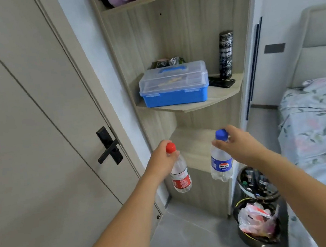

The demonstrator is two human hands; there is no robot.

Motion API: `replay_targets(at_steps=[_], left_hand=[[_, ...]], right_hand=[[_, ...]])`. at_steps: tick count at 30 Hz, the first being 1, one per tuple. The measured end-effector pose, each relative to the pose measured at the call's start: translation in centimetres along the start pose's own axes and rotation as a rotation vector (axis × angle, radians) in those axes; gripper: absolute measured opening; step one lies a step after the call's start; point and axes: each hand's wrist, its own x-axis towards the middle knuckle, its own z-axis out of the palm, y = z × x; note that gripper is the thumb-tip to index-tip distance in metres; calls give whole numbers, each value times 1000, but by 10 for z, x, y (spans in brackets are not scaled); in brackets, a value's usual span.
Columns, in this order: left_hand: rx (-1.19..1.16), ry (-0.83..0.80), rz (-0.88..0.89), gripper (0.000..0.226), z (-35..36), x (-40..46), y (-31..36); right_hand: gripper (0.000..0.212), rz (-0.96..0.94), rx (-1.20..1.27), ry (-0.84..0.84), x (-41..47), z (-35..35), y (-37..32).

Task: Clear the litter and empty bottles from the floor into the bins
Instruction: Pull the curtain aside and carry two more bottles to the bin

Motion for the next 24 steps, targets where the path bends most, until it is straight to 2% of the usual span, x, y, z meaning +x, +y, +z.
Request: replay_targets(at_steps=[6,14,19,24], left_hand=[[-17,-208,109,20,100,59,59],[-2,-304,197,19,201,140,125],[27,-342,226,15,241,183,152],[22,-392,244,13,297,233,147]], right_hand=[[30,167,39,193,17,-71,81],[25,254,73,308,74,-136,168],[24,267,107,345,120,-153,202],[20,282,105,364,169,-139,252]])
